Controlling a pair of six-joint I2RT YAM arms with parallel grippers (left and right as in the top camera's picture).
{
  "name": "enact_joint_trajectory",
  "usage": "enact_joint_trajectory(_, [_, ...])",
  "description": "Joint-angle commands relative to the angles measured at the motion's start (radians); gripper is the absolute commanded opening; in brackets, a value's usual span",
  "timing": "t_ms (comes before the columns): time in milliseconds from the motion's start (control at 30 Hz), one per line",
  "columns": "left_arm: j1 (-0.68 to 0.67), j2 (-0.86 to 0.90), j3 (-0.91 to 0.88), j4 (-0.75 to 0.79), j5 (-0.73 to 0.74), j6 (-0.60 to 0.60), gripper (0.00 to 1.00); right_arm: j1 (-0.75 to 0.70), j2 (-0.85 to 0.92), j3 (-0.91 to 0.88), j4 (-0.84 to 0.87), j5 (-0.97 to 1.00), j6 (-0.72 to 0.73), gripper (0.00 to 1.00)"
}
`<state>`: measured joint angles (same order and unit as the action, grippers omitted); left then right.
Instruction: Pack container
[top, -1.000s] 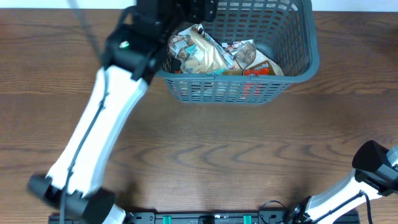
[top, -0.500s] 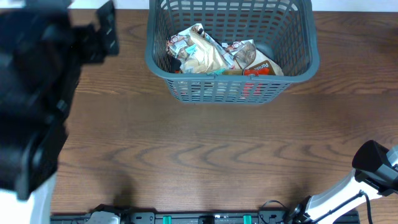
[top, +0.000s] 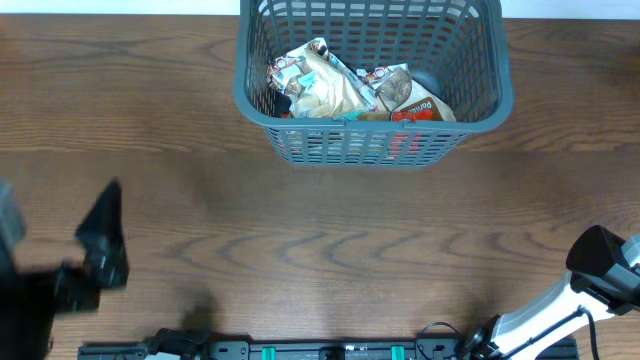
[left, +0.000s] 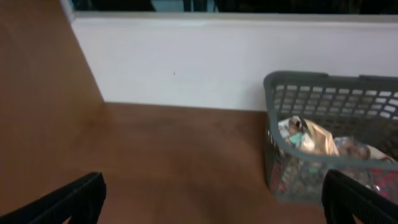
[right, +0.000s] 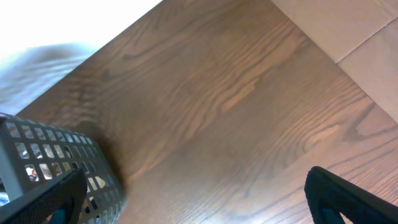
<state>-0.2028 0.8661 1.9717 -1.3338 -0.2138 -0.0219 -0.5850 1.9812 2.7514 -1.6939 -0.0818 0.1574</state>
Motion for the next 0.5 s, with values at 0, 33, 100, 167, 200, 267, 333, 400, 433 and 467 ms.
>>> enact_joint_trajectory(0, [0.006, -0.059, 0.005, -0.037, -0.004, -0.070, 0.98, -0.003, 0.001, -0.006, -0.002, -0.004, 0.014, 0.99])
enact_joint_trajectory(33, [0.006, -0.072, 0.005, -0.047, -0.005, -0.076, 0.99, -0.003, 0.001, -0.006, -0.002, -0.004, 0.014, 0.99])
enact_joint_trajectory(100, [0.006, -0.103, 0.005, -0.066, -0.005, -0.109, 0.99, -0.003, 0.001, -0.006, -0.002, -0.004, 0.014, 0.99])
enact_joint_trajectory(167, [0.006, -0.130, 0.005, -0.084, -0.004, -0.115, 0.99, -0.003, 0.001, -0.006, -0.002, -0.004, 0.014, 0.99])
enact_joint_trajectory(200, [0.006, -0.137, 0.005, -0.090, -0.004, -0.115, 0.99, -0.003, 0.001, -0.006, -0.002, -0.004, 0.014, 0.99])
enact_joint_trajectory(267, [0.006, -0.145, 0.005, -0.117, -0.004, -0.115, 0.98, -0.003, 0.001, -0.006, -0.002, -0.004, 0.014, 0.99])
enact_joint_trajectory(333, [0.006, -0.146, 0.005, -0.155, -0.004, -0.114, 0.99, -0.003, 0.001, -0.006, -0.002, -0.004, 0.014, 0.99])
enact_joint_trajectory(400, [0.006, -0.145, 0.005, -0.206, -0.005, -0.114, 0.99, -0.003, 0.001, -0.006, -0.002, -0.004, 0.014, 0.99])
enact_joint_trajectory(433, [0.006, -0.145, 0.004, -0.232, -0.005, -0.114, 0.99, -0.003, 0.001, -0.006, -0.002, -0.004, 0.014, 0.99])
enact_joint_trajectory(467, [0.006, -0.145, 0.004, -0.253, -0.005, -0.114, 0.99, -0.003, 0.001, -0.006, -0.002, -0.004, 0.014, 0.99])
